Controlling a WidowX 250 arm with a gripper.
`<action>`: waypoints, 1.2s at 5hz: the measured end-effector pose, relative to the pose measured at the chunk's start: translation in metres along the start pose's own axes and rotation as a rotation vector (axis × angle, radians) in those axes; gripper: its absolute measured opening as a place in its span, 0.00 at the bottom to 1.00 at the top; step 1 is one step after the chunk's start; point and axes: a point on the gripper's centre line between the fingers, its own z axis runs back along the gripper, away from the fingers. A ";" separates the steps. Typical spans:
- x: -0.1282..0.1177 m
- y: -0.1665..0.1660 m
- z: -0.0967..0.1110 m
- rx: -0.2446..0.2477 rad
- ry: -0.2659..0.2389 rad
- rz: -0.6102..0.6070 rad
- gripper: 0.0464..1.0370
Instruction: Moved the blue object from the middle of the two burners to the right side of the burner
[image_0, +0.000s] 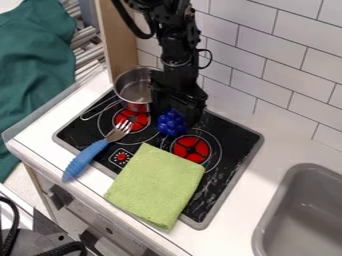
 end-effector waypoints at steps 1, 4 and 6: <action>-0.002 0.004 -0.010 -0.009 0.029 0.005 0.97; -0.021 0.009 -0.020 -0.033 0.049 0.049 0.75; -0.022 0.006 -0.018 -0.023 0.074 0.022 0.75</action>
